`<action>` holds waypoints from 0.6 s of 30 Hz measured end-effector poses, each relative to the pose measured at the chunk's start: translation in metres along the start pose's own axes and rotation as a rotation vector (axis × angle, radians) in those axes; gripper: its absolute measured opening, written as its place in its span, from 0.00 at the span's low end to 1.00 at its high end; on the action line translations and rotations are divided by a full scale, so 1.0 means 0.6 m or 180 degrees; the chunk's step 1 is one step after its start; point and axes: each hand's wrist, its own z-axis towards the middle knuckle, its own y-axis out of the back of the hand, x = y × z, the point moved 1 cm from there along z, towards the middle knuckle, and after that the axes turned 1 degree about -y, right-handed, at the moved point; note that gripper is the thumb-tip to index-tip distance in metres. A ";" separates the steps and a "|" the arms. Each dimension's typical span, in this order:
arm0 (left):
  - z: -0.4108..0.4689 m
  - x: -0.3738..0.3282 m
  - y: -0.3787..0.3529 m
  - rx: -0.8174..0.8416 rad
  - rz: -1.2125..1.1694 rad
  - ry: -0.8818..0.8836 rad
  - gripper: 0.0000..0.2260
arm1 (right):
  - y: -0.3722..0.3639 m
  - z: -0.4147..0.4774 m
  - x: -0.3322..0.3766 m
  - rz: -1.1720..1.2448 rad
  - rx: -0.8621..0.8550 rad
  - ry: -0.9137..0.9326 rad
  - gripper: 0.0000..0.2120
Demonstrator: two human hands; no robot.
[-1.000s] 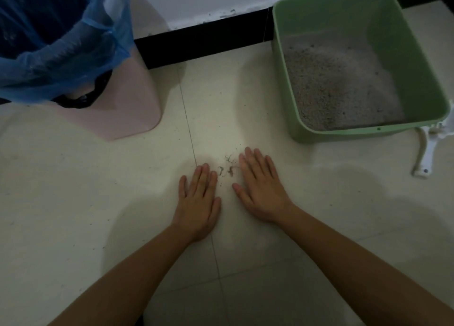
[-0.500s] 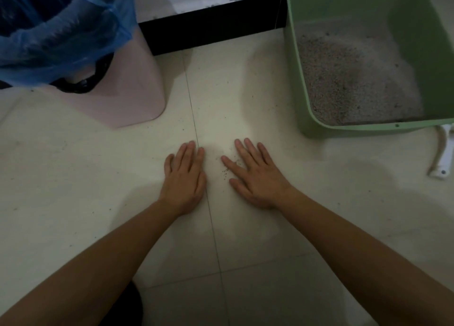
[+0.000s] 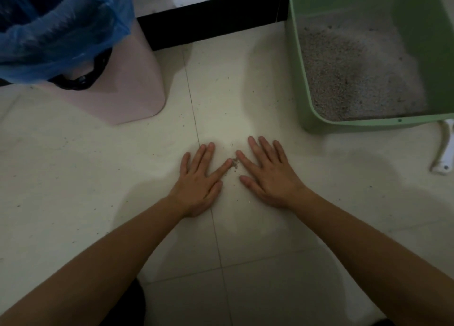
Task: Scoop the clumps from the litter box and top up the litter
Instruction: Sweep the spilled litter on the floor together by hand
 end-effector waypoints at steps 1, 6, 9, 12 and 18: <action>-0.001 0.002 0.000 -0.0044 -0.0052 0.0028 0.26 | -0.002 -0.001 0.007 -0.0003 0.0015 0.0021 0.31; -0.005 0.022 0.004 -0.0555 -0.0491 0.0752 0.29 | -0.004 0.004 0.020 0.0046 0.0083 0.0045 0.31; -0.005 0.031 0.008 -0.0837 -0.0458 0.0926 0.27 | 0.004 0.009 0.016 0.0237 -0.0022 -0.0006 0.29; -0.004 0.036 0.005 -0.1066 -0.0418 0.1091 0.26 | 0.012 0.019 0.020 0.0377 -0.0250 -0.0060 0.26; -0.001 0.022 0.000 -0.1254 -0.0747 0.1287 0.24 | -0.002 0.041 0.043 0.1166 -0.1114 -0.0057 0.14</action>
